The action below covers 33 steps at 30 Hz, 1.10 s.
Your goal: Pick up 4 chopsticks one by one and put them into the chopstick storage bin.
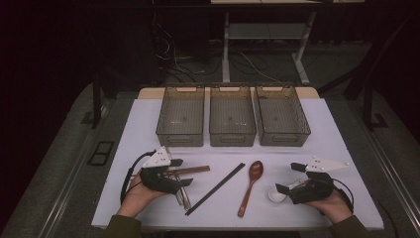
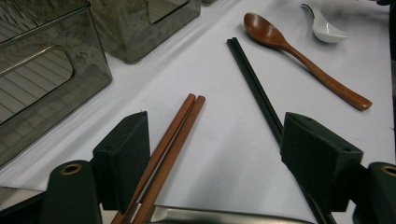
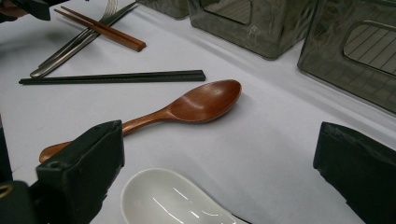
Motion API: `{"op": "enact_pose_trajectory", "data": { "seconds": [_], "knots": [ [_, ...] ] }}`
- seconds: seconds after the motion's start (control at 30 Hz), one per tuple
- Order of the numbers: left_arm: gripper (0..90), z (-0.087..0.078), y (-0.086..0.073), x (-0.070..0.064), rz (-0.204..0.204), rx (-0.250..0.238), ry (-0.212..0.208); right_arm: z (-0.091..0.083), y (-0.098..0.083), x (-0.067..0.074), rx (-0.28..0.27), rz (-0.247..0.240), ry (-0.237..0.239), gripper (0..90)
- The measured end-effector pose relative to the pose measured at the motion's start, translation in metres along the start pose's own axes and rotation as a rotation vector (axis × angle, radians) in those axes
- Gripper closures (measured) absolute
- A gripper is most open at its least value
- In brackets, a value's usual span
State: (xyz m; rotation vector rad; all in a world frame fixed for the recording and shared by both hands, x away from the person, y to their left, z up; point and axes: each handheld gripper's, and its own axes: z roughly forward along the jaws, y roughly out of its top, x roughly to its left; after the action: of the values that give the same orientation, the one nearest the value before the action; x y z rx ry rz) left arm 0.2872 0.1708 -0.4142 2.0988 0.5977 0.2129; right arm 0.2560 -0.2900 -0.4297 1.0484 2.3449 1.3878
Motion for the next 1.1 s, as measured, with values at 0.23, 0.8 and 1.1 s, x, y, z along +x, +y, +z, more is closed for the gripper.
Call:
{"op": "enact_pose_trajectory", "data": {
  "seconds": [0.23,0.8,1.1],
  "knots": [
    [29.2,0.003,0.003,0.002,0.005,0.005,0.012,0.000,0.000,0.000,0.001,-0.007,-0.002,1.7],
    [39.5,0.013,0.010,0.007,0.045,0.034,0.038,0.001,0.000,0.000,0.000,-0.003,-0.002,1.7],
    [44.3,0.022,0.014,0.011,0.054,0.063,0.053,0.001,0.000,-0.001,0.000,-0.003,-0.003,1.8]
  ]
}}
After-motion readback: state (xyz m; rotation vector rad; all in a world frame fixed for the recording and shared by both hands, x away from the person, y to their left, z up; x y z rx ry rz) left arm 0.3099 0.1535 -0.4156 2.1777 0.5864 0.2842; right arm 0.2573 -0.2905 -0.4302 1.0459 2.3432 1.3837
